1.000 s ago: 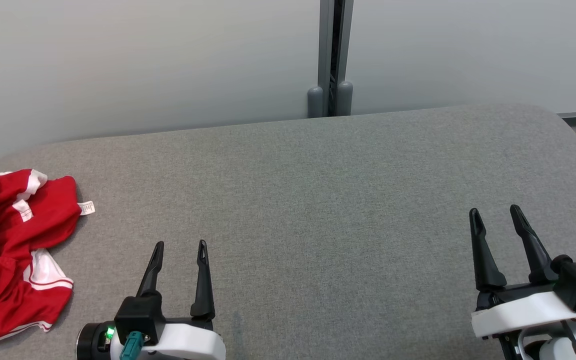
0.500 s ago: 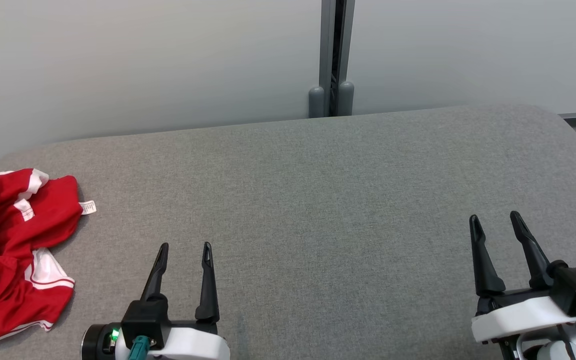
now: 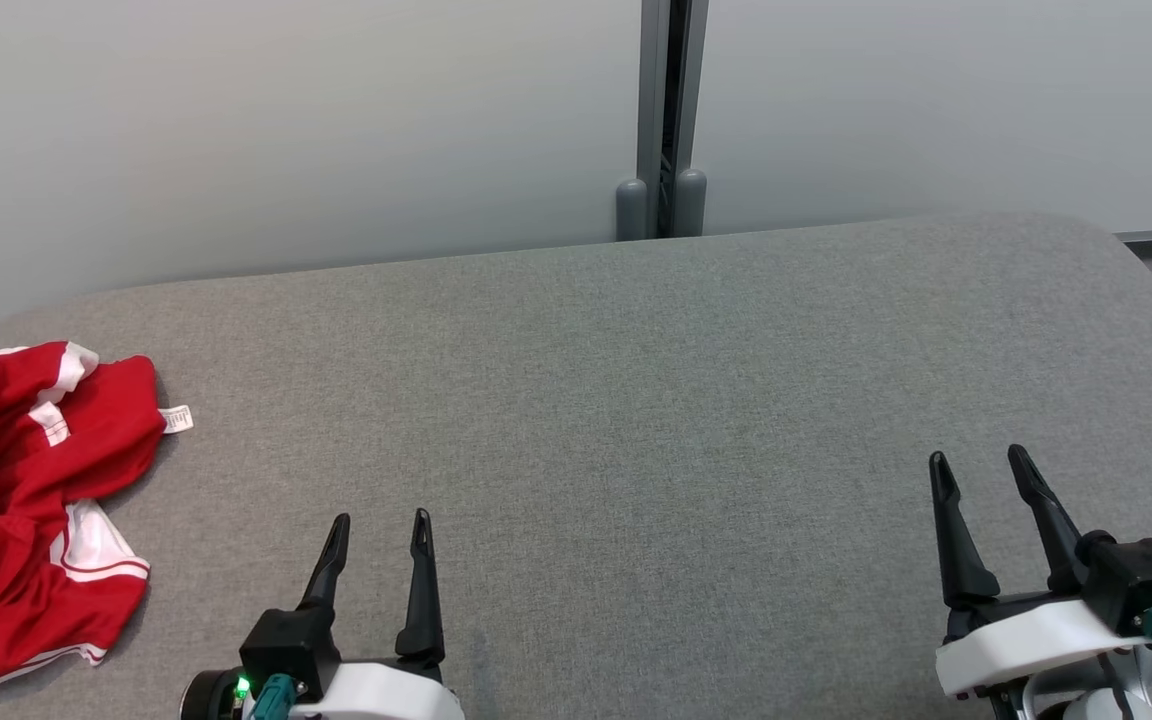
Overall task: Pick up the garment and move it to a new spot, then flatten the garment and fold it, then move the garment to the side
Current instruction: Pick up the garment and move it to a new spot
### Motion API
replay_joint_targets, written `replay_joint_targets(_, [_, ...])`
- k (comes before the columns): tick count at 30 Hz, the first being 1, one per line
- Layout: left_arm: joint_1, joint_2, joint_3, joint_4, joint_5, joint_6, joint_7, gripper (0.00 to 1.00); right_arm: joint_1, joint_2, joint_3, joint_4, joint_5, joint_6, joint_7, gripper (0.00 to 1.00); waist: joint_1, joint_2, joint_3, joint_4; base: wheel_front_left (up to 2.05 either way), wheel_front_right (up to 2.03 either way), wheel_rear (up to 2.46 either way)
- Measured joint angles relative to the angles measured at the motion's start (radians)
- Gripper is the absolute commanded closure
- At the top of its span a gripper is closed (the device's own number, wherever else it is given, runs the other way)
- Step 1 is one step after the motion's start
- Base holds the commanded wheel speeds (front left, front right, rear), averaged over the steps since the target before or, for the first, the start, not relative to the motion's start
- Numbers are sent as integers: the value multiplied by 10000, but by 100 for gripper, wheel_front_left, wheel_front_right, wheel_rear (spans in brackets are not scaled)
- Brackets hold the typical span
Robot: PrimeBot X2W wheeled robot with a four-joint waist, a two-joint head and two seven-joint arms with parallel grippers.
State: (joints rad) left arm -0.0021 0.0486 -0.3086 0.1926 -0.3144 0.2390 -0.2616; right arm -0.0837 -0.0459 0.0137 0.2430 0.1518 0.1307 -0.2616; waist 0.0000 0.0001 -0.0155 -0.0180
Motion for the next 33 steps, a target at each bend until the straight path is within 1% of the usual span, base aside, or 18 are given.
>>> replay_joint_targets(9, [-62, 0, -50, 56, -54, -4, 0, 0, -43, 0, -35, -36, -2, 0, 0, 0, 0, 0, 34, 52, 0, 0, 0])
replay_joint_targets(15, [-103, -2, 17, 19, -121, 15, -2, 0, 33, -12, 36, -198, 69, 0, 0, 0, 0, 0, 43, 420, 0, 0, 0])
replay_joint_targets(21, [-56, -4, 196, 42, -119, 42, 0, 0, 136, -10, 332, -397, 71, 0, 2, 0, 0, 0, 33, 1081, 0, 0, 0])
replay_joint_targets(22, [-56, -4, 196, 42, -119, 42, 0, 0, 136, -10, 332, -397, 71, 0, 2, 0, 0, 0, 33, 1081, 0, 0, 0])
replay_joint_targets(33, [135, 0, 543, -36, 167, 38, -2, 0, 325, -10, 1070, -635, 73, 2, 0, 0, 0, 0, -74, 2783, 0, 0, 0])
